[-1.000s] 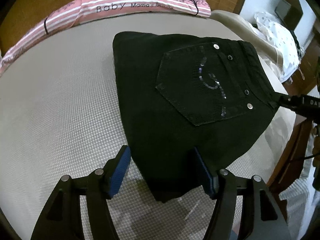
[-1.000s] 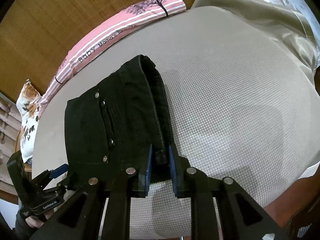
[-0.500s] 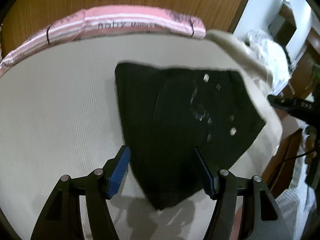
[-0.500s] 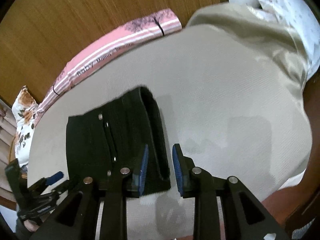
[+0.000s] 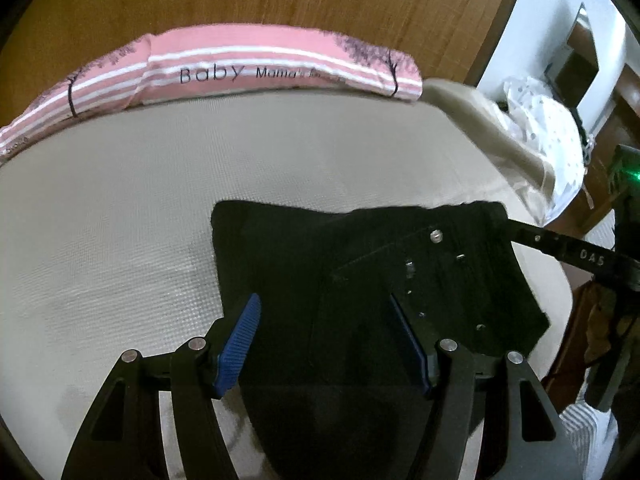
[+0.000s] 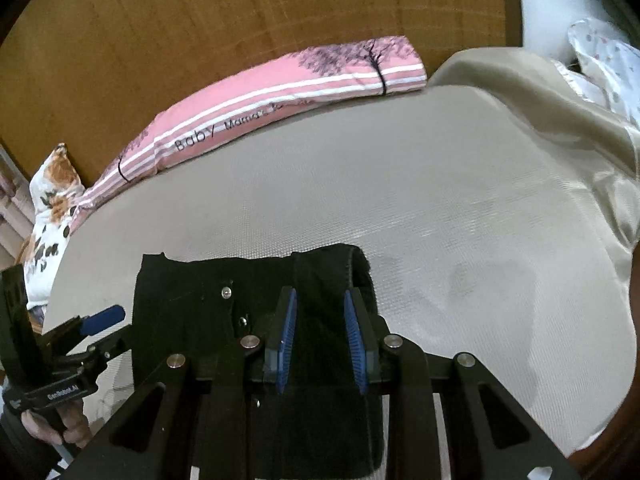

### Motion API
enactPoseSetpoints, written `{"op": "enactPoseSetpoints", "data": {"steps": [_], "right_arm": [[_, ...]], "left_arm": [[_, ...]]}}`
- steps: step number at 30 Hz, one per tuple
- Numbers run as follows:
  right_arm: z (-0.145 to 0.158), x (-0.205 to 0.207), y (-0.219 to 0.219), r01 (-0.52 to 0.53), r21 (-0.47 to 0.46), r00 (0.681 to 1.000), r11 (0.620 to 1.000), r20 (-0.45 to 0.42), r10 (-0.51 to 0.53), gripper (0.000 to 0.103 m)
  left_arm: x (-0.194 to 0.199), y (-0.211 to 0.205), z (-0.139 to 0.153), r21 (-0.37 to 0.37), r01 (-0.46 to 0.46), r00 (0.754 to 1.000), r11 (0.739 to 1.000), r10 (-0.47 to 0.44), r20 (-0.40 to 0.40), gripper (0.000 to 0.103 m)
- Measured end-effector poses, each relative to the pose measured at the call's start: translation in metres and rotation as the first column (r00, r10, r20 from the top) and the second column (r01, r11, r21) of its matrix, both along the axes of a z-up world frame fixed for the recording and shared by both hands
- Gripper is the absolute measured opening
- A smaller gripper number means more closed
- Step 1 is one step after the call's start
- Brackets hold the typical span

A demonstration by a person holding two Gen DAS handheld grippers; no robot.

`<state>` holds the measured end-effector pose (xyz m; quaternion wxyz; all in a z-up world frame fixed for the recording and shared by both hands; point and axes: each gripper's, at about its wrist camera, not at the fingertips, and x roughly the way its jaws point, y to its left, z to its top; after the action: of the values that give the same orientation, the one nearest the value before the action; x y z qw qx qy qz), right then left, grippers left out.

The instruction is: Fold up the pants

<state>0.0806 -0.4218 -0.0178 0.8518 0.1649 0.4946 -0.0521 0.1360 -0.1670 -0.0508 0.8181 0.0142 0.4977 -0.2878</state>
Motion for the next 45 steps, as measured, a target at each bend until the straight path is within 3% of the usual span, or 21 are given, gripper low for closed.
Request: {"op": "enactPoseSetpoints", "data": {"steps": [4, 7, 10, 12, 13, 14, 15, 17, 20, 23, 29, 36, 40, 42, 45], "right_arm": [[-0.026, 0.004, -0.01, 0.0, 0.028, 0.998, 1.0, -0.055, 0.002, 0.022], [-0.038, 0.003, -0.02, 0.004, 0.099, 0.998, 0.995, -0.06, 0.002, 0.022], [-0.039, 0.003, -0.025, -0.021, 0.13, 0.998, 0.991, -0.051, 0.028, 0.024], [-0.037, 0.001, -0.033, -0.039, 0.18, 0.998, 0.983, -0.047, 0.049, 0.026], [-0.036, -0.001, -0.037, -0.05, 0.203, 0.997, 0.978, -0.043, 0.06, 0.028], [-0.035, -0.003, -0.042, -0.06, 0.219, 0.997, 0.974, -0.041, 0.07, 0.037], [-0.035, -0.005, -0.047, -0.075, 0.236, 0.995, 0.969, -0.042, 0.088, 0.053], [-0.041, -0.01, -0.058, -0.122, 0.318, 0.989, 0.94, -0.044, 0.143, 0.066], [-0.055, -0.016, -0.069, -0.164, 0.466, 0.974, 0.87, -0.064, 0.218, 0.066], [-0.065, -0.019, -0.074, -0.175, 0.483, 0.967, 0.858, -0.078, 0.241, 0.066], [-0.082, -0.019, -0.077, -0.198, 0.56, 0.958, 0.805, -0.063, 0.279, 0.066], [-0.087, 0.004, -0.052, -0.277, 0.593, 0.934, 0.756, -0.018, 0.357, 0.064], [-0.094, 0.011, -0.048, -0.246, 0.635, 0.949, 0.732, 0.005, 0.315, 0.06], [-0.099, 0.01, -0.053, -0.201, 0.661, 0.964, 0.723, 0.003, 0.265, 0.051], [-0.1, 0.001, -0.056, -0.159, 0.66, 0.977, 0.734, -0.001, 0.213, 0.042]], "left_arm": [[0.003, -0.007, -0.014, 0.044, 0.025, 1.0, 0.999, -0.024, -0.018, 0.066], [0.003, -0.011, -0.018, 0.065, 0.04, 0.999, 0.997, -0.04, -0.011, 0.066], [0.004, -0.004, -0.014, 0.027, 0.037, 0.999, 0.999, -0.037, -0.029, 0.066], [0.007, 0.013, -0.01, -0.033, 0.006, 0.996, 0.999, -0.009, -0.086, 0.066], [0.009, 0.024, -0.011, -0.064, -0.013, 0.992, 0.998, 0.005, -0.127, 0.066], [0.01, 0.033, -0.013, -0.079, -0.028, 0.986, 0.996, 0.015, -0.164, 0.066], [0.011, 0.04, -0.015, -0.082, -0.04, 0.98, 0.996, 0.023, -0.197, 0.066], [0.011, 0.055, -0.024, -0.092, -0.066, 0.96, 0.994, 0.038, -0.278, 0.066], [0.008, 0.066, -0.033, -0.108, -0.084, 0.931, 0.991, 0.039, -0.362, 0.066], [0.008, 0.065, -0.039, -0.118, -0.087, 0.912, 0.989, 0.031, -0.41, 0.066], [0.014, 0.054, -0.042, -0.154, -0.073, 0.902, 0.985, -0.001, -0.431, 0.066], [0.02, 0.041, -0.042, -0.18, -0.032, 0.912, 0.983, -0.045, -0.408, 0.068], [0.023, 0.039, -0.044, -0.225, -0.047, 0.926, 0.973, -0.042, -0.375, 0.068], [0.024, 0.039, -0.045, -0.245, -0.071, 0.935, 0.967, -0.021, -0.355, 0.068], [0.02, 0.037, -0.043, -0.189, -0.092, 0.947, 0.978, 0.027, -0.319, 0.05]]}}
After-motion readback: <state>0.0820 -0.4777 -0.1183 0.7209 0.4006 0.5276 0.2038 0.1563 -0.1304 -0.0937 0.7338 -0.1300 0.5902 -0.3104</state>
